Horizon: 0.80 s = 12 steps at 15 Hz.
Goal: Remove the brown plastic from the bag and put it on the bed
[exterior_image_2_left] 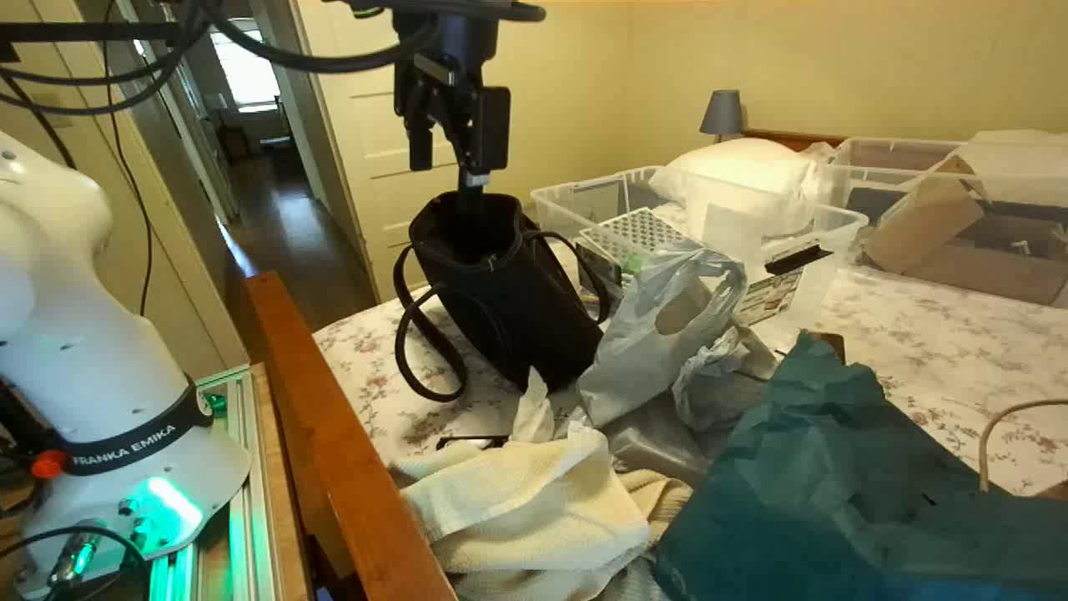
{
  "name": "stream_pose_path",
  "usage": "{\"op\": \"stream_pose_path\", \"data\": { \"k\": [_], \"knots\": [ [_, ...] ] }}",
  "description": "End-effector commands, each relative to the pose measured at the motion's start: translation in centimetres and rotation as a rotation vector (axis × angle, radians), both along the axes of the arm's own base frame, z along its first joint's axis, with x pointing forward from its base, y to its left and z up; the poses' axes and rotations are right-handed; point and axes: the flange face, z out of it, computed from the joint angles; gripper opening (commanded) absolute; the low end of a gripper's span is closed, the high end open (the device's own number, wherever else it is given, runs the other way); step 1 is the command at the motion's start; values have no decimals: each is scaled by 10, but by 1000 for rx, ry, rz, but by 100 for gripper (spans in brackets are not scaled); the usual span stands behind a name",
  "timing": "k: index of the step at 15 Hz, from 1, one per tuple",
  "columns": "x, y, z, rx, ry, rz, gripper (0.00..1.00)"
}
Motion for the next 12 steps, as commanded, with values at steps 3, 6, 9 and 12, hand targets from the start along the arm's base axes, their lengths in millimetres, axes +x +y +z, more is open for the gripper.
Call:
{"op": "stream_pose_path", "data": {
  "k": [3,6,9,12],
  "knots": [
    [5,8,1,10,-7,21,100],
    [25,51,5,35,-18,118,100],
    [40,104,10,-3,-21,285,100],
    [54,147,8,-20,-26,398,100]
  ]
}}
